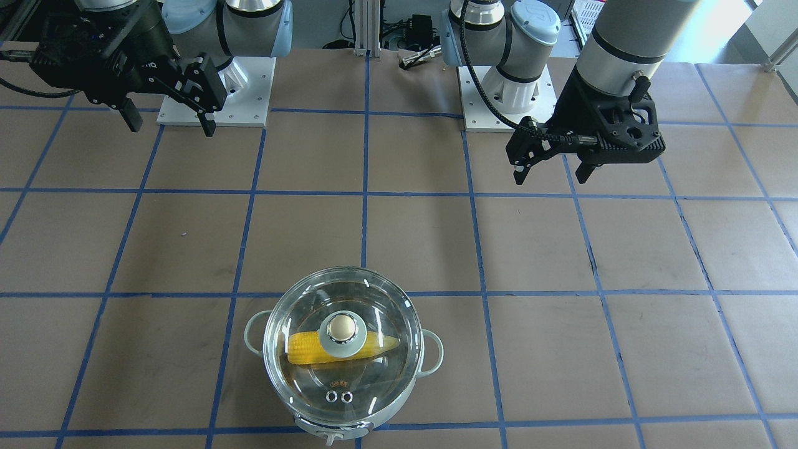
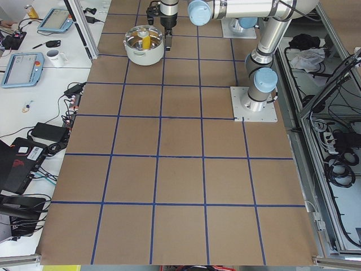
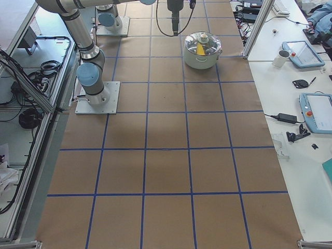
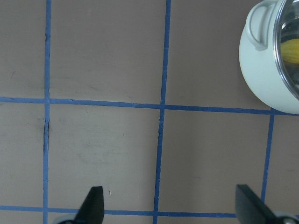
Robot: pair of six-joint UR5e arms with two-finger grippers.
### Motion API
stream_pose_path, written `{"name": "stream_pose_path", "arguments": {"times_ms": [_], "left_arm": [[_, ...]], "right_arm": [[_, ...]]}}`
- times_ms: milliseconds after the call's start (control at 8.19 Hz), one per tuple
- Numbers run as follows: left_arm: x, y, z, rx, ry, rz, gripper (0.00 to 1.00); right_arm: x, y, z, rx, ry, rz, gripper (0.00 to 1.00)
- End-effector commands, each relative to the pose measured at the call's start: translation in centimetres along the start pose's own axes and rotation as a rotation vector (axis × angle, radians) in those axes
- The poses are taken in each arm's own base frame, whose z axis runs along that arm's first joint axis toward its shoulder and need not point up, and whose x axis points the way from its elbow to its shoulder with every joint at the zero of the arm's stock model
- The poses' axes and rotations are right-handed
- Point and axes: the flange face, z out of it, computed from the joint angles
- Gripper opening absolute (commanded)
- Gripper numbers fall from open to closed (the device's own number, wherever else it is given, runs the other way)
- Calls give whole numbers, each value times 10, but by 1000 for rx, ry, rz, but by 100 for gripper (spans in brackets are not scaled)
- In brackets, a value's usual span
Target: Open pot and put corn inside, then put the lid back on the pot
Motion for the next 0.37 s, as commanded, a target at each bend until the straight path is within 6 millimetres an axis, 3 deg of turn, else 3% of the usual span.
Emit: {"name": "stream_pose_path", "arguments": {"times_ms": [0, 244], "left_arm": [[-1, 0, 2, -6, -1, -2, 100], [-1, 0, 2, -6, -1, -2, 100]], "right_arm": [[2, -1, 2, -5, 1, -3, 100], [2, -2, 1, -2, 2, -3, 100]]}}
